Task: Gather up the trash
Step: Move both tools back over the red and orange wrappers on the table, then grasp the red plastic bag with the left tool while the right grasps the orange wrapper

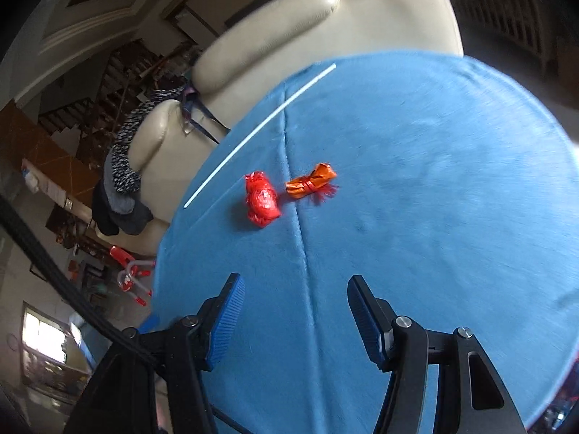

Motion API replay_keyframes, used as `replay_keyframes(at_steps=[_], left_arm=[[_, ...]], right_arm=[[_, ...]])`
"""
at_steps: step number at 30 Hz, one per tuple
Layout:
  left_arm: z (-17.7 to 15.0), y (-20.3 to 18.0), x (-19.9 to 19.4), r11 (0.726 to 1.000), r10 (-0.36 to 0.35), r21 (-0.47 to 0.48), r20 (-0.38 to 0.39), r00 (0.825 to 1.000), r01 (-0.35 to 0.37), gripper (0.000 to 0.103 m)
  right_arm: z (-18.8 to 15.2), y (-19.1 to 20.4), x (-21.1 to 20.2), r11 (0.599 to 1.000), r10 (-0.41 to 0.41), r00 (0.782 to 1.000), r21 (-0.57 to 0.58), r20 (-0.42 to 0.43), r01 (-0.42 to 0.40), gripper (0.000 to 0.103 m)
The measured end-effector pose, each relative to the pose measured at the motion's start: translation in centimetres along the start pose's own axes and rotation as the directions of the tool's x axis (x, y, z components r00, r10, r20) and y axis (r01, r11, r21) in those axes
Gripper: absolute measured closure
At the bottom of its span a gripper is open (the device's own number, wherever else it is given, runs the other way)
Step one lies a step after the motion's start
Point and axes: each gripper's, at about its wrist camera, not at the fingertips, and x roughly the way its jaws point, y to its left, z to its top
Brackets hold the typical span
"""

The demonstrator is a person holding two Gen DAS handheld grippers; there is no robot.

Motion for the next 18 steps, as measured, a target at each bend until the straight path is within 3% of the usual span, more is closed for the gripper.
replay_keyframes(at_steps=[6,14,16,18], left_arm=[[0.5,1.2,1.1,1.0,0.017,-0.007,0.002,1.0,-0.017,0.038],[2.0,2.2,2.7,1.0,0.013,-0.011,-0.011,1.0,-0.013,0.038],[2.7,2.3,3.2,1.0,0.009,-0.014,-0.012,1.0,-0.01,0.038],[3.5,2.3,3.5,1.0,-0.001,-0.023,-0.018,1.0,0.0,0.038]], right_arm=[[4.5,-0.8,7.3,0.989,0.023,0.998,0.145,-0.059,-0.015,0.039],[9.0,-1.8,14.9,0.96,-0.055,0.992,0.269,-0.109,0.083,0.04],[9.7,-1.5,16.4,0.957,-0.085,0.989,0.267,-0.124,0.116,0.046],[10.4,-0.8,17.8,0.961,-0.129,0.982,0.226,-0.141,0.159,0.065]])
